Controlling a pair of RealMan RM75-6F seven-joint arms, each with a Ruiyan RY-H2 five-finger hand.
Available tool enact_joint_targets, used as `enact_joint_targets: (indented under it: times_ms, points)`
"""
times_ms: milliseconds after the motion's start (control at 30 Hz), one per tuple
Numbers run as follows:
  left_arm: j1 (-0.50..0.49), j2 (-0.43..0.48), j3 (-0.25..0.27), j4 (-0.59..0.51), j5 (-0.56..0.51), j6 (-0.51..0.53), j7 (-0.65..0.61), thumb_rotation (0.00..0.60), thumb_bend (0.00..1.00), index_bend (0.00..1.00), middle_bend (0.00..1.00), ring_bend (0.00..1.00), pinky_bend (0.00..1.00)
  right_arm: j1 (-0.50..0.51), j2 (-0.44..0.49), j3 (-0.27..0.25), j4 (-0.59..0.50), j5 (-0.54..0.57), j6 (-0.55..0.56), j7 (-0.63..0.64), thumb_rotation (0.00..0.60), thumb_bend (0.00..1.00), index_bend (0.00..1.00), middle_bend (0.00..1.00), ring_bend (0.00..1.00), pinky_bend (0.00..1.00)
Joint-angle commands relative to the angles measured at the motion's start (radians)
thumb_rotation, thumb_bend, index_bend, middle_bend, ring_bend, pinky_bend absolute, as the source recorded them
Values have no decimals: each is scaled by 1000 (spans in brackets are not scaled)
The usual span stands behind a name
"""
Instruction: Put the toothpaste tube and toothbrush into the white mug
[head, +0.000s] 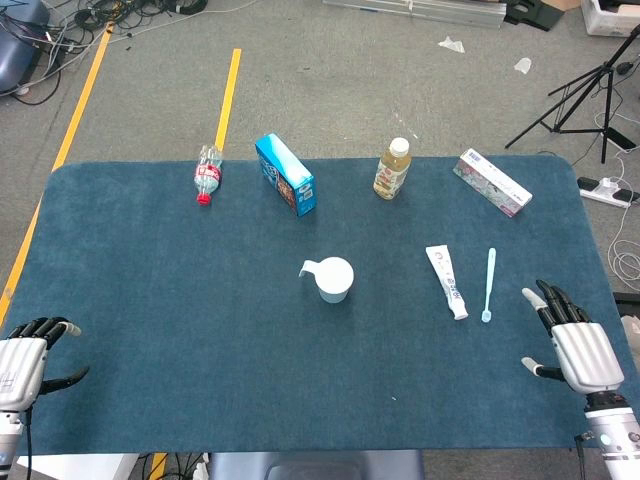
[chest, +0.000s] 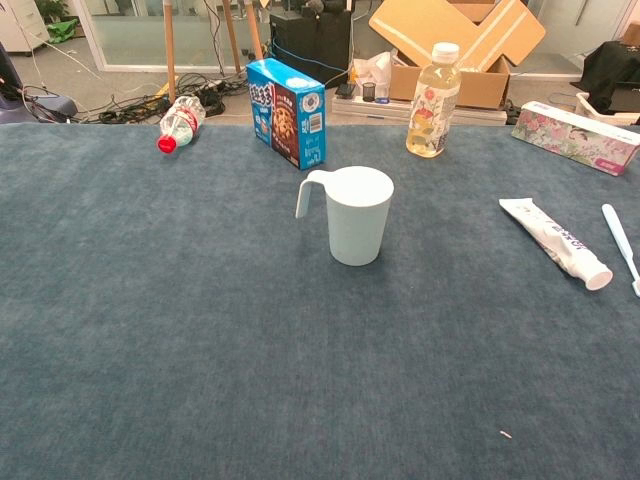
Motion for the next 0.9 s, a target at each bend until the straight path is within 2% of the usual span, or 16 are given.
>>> enact_joint_targets:
  times_ms: [33,200,333,400,500,600,700,767,867,900]
  points:
    - [-2,-2,1,0,2,-3,3,600,0,417,375,303,349,-1,-2,-8,-2,-8,-4,-4,600,34,1,0,43,260]
    - [-1,3,4,-1,-7,-11,-2,600,0,420,378,305,350,14,-6,-4,-2,-12,-19,-3,600,35,5,0,43,260]
    - [10,8,-2,-5,-16,6,-13,600,0,422,381,306,351,29,-11,-11,8,-56,-17,25,600,37,18,3,42,262]
    - [12,10,-3,-5,-17,9,-17,600,0,423,383,306,351,34,-16,-12,17,-88,0,48,600,38,43,30,50,277]
    - [14,13,-3,-5,-18,12,-28,600,0,424,385,306,351,49,-13,-16,32,-148,21,70,600,48,91,125,111,340]
    - [17,14,-3,-4,-16,16,-28,600,0,424,387,306,351,74,29,-10,-3,-192,24,44,600,53,126,243,221,436]
    - [21,17,-1,-5,-16,18,-31,600,0,425,389,306,351,105,90,9,-83,-224,18,4,600,60,148,406,400,578]
    - [24,19,-1,-6,-17,23,-29,600,0,425,389,306,351,135,138,24,-150,-240,-5,-19,600,62,161,509,571,700]
    - [29,20,-1,-7,-16,31,-30,600,0,425,390,306,351,190,208,38,-246,-231,-82,24,600,66,172,666,772,848]
    - [32,21,-1,-7,-17,34,-30,600,0,425,391,306,351,221,238,48,-290,-220,-124,65,600,68,180,704,809,878]
